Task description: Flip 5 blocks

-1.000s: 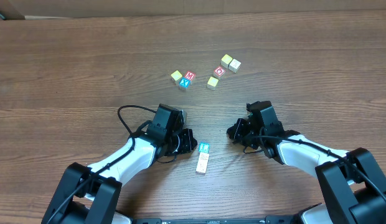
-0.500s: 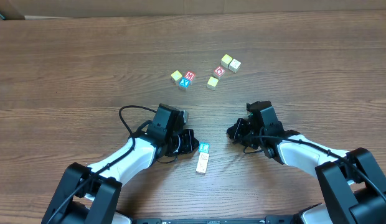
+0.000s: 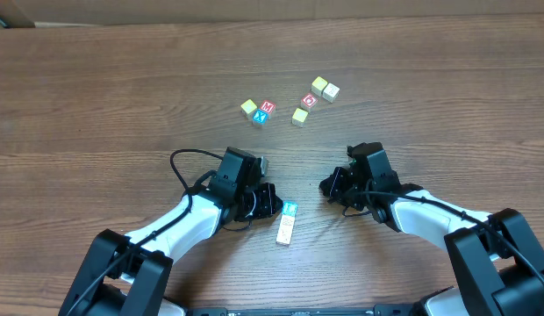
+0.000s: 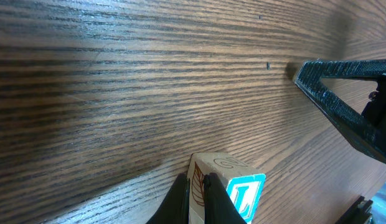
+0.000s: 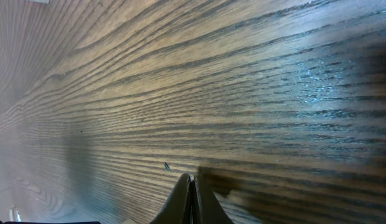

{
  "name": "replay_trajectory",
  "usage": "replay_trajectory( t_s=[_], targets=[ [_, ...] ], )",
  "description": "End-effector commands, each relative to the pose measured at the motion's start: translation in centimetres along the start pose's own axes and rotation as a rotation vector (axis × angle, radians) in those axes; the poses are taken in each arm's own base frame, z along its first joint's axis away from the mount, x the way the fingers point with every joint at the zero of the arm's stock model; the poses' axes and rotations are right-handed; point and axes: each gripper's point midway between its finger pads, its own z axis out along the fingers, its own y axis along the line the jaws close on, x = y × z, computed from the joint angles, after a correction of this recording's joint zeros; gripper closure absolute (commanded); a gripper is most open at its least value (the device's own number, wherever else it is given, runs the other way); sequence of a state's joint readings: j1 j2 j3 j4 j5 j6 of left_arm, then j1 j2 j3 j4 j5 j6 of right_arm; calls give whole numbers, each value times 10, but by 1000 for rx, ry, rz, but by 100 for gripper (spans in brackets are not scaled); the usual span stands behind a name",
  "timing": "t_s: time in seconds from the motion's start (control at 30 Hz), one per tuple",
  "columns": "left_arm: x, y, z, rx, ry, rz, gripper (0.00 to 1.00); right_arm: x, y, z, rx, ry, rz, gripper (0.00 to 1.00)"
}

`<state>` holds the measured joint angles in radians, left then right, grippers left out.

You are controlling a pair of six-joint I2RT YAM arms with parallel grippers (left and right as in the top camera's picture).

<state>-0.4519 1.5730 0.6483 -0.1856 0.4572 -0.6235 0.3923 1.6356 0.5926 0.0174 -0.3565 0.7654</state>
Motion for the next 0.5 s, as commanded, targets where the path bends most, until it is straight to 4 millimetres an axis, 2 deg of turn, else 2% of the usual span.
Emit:
replay_trajectory(
  t_s=[0.0, 0.47],
  targets=[
    [-4, -9, 0, 28, 2, 48, 96, -1, 0, 0, -8, 2, -5, 96],
    [-4, -12, 0, 46, 3, 81, 96, -2, 0, 0, -11, -1, -7, 96]
  ],
)
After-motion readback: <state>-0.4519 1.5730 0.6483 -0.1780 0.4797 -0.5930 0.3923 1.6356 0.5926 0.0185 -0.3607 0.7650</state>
